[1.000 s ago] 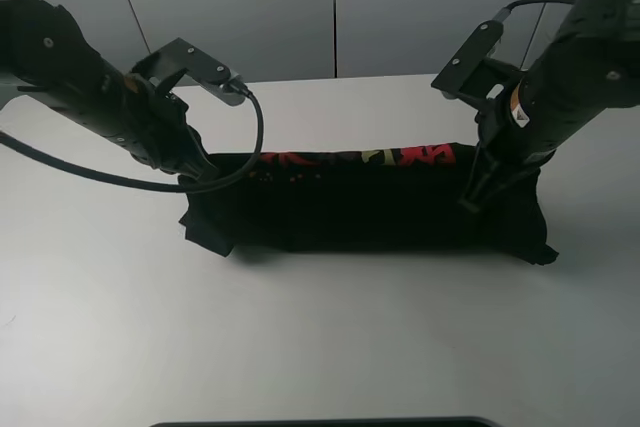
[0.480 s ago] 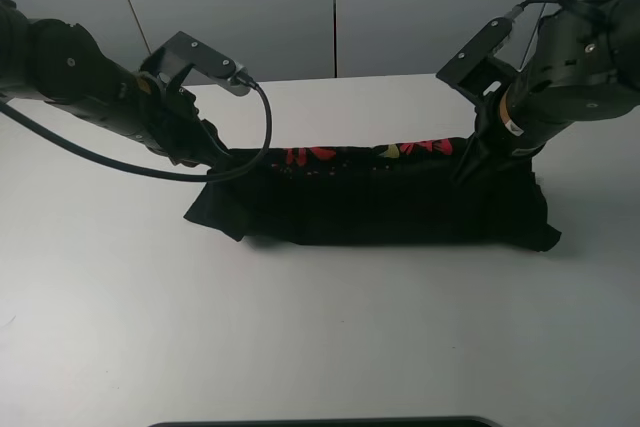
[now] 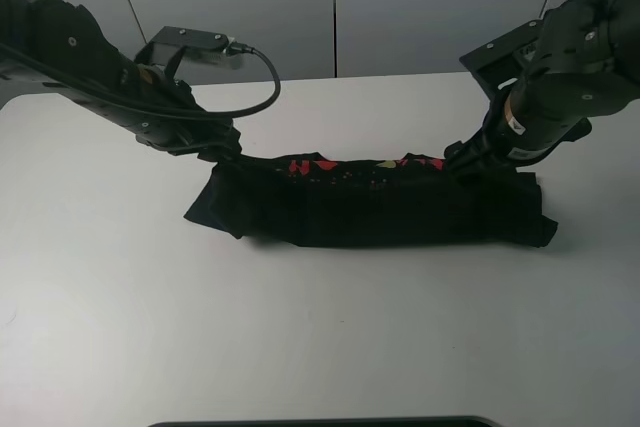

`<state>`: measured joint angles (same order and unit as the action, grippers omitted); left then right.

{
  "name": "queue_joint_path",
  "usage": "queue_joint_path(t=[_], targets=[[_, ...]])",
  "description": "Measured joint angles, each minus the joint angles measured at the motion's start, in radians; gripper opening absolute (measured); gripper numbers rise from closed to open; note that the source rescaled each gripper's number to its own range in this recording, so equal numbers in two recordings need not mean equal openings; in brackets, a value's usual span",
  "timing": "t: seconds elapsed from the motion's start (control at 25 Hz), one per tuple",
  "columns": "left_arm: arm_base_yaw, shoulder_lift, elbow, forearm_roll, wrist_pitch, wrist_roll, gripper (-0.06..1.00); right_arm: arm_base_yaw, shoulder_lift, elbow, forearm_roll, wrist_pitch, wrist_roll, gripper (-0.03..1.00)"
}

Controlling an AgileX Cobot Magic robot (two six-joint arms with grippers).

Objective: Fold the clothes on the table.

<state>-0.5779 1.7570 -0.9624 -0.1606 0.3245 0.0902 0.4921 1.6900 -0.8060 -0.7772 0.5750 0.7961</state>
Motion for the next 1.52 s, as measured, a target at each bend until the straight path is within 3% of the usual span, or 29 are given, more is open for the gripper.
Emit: queue_joint_path(t=[0.24,0.4,1.04,1.28,1.52], targets=[[0.015,0.002,-0.036,0.000,0.100,-0.071,0.89,-0.106,0.000,-0.056,0.322,0.000,-0.216,1.00],[0.056,0.046,-0.040,-0.002,0.134,-0.090,0.89,-0.136,0.000,-0.060,0.430,0.005,-0.325,1.00],[0.075,0.216,-0.040,-0.012,0.065,-0.090,0.89,-0.150,0.000,-0.064,0.507,0.027,-0.358,1.00],[0.088,0.224,-0.040,-0.015,0.063,-0.090,0.89,-0.245,0.005,-0.064,0.615,0.036,-0.453,1.00],[0.088,0.230,-0.040,-0.015,0.065,-0.090,0.89,-0.308,0.073,-0.066,0.649,0.050,-0.484,1.00]])
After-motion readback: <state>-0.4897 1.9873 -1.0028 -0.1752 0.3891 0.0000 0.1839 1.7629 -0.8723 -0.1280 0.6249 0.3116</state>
